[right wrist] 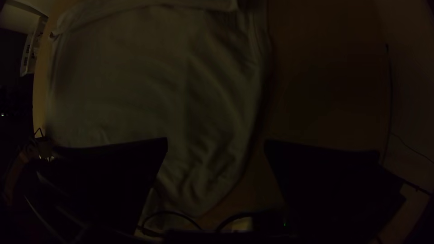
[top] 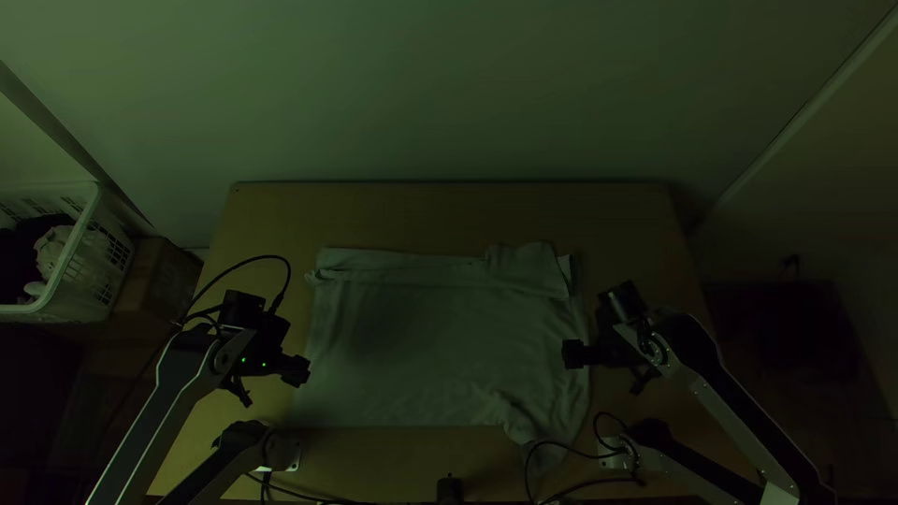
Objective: Fold the t-shirt
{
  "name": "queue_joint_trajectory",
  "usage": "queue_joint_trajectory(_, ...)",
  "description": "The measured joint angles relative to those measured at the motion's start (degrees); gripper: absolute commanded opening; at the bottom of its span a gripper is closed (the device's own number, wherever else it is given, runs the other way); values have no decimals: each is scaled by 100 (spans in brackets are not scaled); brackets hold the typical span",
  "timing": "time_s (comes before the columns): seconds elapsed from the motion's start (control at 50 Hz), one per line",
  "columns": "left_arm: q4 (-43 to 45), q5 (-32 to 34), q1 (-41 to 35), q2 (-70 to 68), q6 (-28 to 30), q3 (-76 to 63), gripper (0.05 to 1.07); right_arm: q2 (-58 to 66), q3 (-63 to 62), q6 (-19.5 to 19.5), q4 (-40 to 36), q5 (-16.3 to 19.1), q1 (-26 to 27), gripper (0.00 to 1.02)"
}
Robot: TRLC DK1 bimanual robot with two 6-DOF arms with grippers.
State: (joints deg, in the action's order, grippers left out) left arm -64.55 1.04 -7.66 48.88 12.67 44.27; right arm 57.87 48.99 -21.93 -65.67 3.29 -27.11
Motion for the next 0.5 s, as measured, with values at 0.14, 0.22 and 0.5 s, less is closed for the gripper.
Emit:
queue_joint_trajectory(0.14, -249, 0, -72, 81, 20, 0, 87, 214, 2, -37, -367, 127, -101, 98)
queue_joint_trajectory(0.22, -420, 0, -94, 243, 46, 0, 87, 457, 2, -35, -619, 326, -101, 98)
queue_joint_trajectory(0.5, -697, -15, -173, 433, 315, -74, 87, 693, -181, -35, -800, 404, -101, 97)
